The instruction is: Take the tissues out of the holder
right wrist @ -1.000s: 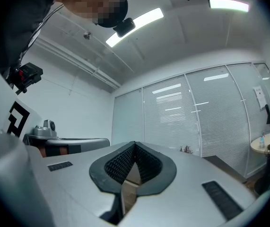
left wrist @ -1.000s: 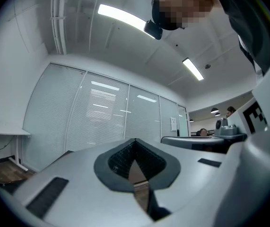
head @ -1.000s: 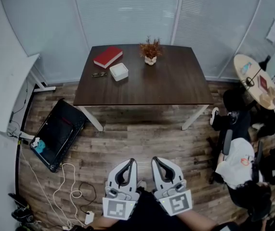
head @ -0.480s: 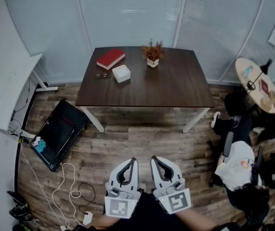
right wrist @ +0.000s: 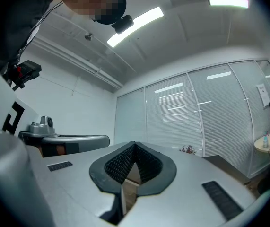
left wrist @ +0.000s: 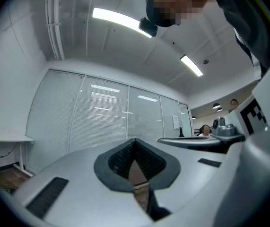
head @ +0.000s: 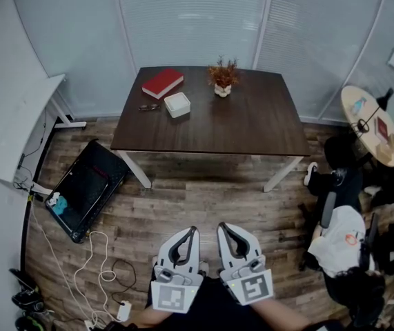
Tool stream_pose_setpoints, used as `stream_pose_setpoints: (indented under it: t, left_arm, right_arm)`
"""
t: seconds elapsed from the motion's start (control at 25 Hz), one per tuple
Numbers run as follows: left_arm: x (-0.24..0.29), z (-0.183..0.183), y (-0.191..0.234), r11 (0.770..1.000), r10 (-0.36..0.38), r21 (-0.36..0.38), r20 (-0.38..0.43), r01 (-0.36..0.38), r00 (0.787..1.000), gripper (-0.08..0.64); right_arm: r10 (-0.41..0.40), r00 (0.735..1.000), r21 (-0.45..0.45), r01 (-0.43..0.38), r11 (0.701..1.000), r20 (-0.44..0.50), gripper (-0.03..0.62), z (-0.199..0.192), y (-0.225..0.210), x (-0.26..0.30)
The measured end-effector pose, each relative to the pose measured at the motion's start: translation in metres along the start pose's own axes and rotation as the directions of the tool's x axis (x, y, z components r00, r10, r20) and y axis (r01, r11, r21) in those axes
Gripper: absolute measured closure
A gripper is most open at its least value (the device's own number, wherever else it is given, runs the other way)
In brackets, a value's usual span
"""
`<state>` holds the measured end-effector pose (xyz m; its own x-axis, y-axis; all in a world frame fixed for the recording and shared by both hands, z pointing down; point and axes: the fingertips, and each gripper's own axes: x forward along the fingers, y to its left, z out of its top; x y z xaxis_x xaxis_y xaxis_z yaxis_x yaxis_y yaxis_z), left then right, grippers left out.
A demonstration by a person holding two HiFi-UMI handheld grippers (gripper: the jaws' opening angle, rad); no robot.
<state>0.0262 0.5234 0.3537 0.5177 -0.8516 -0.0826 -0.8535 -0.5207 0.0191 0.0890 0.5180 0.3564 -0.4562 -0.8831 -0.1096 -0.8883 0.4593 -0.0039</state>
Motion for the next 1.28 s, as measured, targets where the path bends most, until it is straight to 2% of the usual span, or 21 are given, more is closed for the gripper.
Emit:
stream_pose_setpoints:
  t: [0.2,0.36,0.76,0.92,1.08,1.28]
  left_arm:
    - [0.002,-0.008,0.008,0.999,0.027,-0.023,-0.03,-0.028,0.999,0.561]
    - [0.006,-0.015,0.011,0.999,0.019,-0.043,-0.058,-0.022,0.998,0.561]
    - [0.031,-0.017,0.033,0.995,0.012,-0.098,-0.011,-0.013,1.0,0.561]
    - [0.052,-0.016,0.051,0.993,0.013,-0.114,0.017,-0.011,1.0,0.561]
    - [0.084,-0.02,0.067,0.998,-0.04,-0.053,0.026,0.041,0.999,0.561]
    - [0.144,-0.032,0.13,0.996,-0.033,-0.085,0.014,0.034,0.999,0.561]
  right_arm:
    - [-0.01,1.0,0.037,0.011,0.999,-0.011,0.586,-0.007,-0.005,0.002]
    - [-0.016,1.0,0.045,0.017,0.999,-0.025,0.586,-0.013,-0.009,0.007]
    - [-0.051,0.998,0.005,0.051,0.999,-0.036,0.586,-0.014,-0.022,0.039]
    - [-0.058,0.997,-0.012,0.057,0.998,-0.053,0.586,-0.019,-0.03,0.057]
    - [-0.099,0.994,-0.022,0.098,0.995,-0.046,0.586,-0.026,-0.052,0.089]
    - [-0.152,0.987,-0.002,0.152,0.988,-0.059,0.586,-0.042,-0.085,0.152]
